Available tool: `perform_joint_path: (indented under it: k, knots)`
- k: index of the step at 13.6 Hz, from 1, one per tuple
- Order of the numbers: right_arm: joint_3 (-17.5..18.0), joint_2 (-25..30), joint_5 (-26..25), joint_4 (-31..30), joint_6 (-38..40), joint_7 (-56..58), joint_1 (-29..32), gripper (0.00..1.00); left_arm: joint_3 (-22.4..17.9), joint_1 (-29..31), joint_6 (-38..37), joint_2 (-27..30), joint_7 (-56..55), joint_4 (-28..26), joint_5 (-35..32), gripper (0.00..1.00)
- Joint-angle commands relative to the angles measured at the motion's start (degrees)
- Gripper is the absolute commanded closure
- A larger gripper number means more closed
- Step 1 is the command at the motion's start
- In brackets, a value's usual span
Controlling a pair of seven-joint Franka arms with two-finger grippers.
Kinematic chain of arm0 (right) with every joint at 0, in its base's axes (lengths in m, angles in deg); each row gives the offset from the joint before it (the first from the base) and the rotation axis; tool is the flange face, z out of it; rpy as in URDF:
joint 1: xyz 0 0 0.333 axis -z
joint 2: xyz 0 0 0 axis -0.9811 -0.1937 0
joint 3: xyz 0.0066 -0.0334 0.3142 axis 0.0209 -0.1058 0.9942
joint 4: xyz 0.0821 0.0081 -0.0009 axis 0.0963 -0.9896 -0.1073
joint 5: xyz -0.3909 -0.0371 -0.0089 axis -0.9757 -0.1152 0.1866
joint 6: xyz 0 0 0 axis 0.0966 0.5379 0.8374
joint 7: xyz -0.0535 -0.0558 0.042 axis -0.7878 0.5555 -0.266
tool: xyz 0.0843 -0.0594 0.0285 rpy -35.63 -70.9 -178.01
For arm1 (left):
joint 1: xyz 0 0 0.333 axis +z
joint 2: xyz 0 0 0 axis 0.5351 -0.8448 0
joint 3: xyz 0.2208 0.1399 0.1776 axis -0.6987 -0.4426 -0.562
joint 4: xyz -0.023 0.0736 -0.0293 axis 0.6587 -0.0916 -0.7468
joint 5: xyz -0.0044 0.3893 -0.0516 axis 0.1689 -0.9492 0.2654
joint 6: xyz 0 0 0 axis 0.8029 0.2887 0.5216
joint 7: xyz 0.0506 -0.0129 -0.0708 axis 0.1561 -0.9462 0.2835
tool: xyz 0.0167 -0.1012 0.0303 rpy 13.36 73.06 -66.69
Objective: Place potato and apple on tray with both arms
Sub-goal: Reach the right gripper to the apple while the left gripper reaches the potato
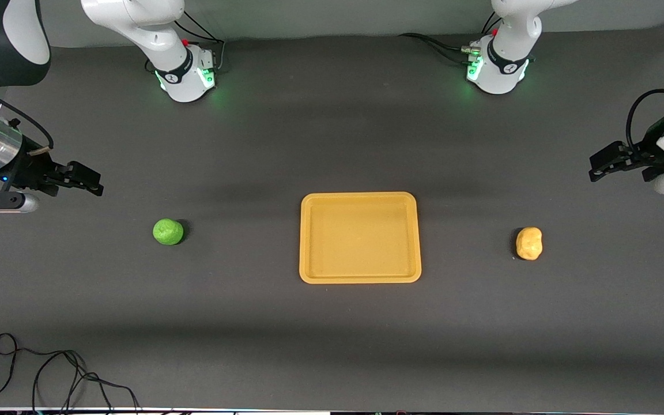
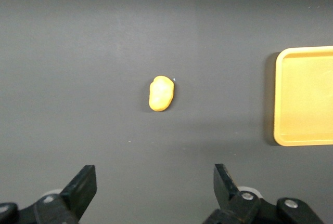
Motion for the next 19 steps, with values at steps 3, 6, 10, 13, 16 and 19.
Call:
perform_joint_path:
  k: [3,6,10,13,16,19]
  knots:
    - [-0.3,1.0,-1.0,-0.6,1.5,3.0,-0.2,0.00,-0.2,-2.1,-2.0,0.0,-0.7,1.3,-2.1,0.00]
    - [-0.3,0.4,-0.9,-0.2,1.1,3.1,-0.1,0.00,-0.7,0.4,-1.8,-0.6,0.5,1.3,0.7,0.00]
    - [-0.1,-1.2,-0.9,-0.1,1.0,3.1,-0.3,0.00,-0.6,0.6,-1.2,-0.7,0.4,0.6,0.9,0.00]
    - [-0.2,-2.5,-1.0,-0.4,0.6,3.2,-1.6,0.00,-0.7,0.8,0.4,-4.6,0.5,-0.2,-0.1,0.00]
    - [-0.2,-5.6,-1.1,-0.7,-1.5,5.1,-2.0,0.00,-0.7,0.7,10.5,-10.4,0.5,-4.3,-1.5,0.00]
    - [-0.4,-5.4,-0.8,-2.6,-4.0,5.7,-2.0,0.00,-0.7,0.5,19.7,-15.1,0.5,-8.1,-2.2,0.00]
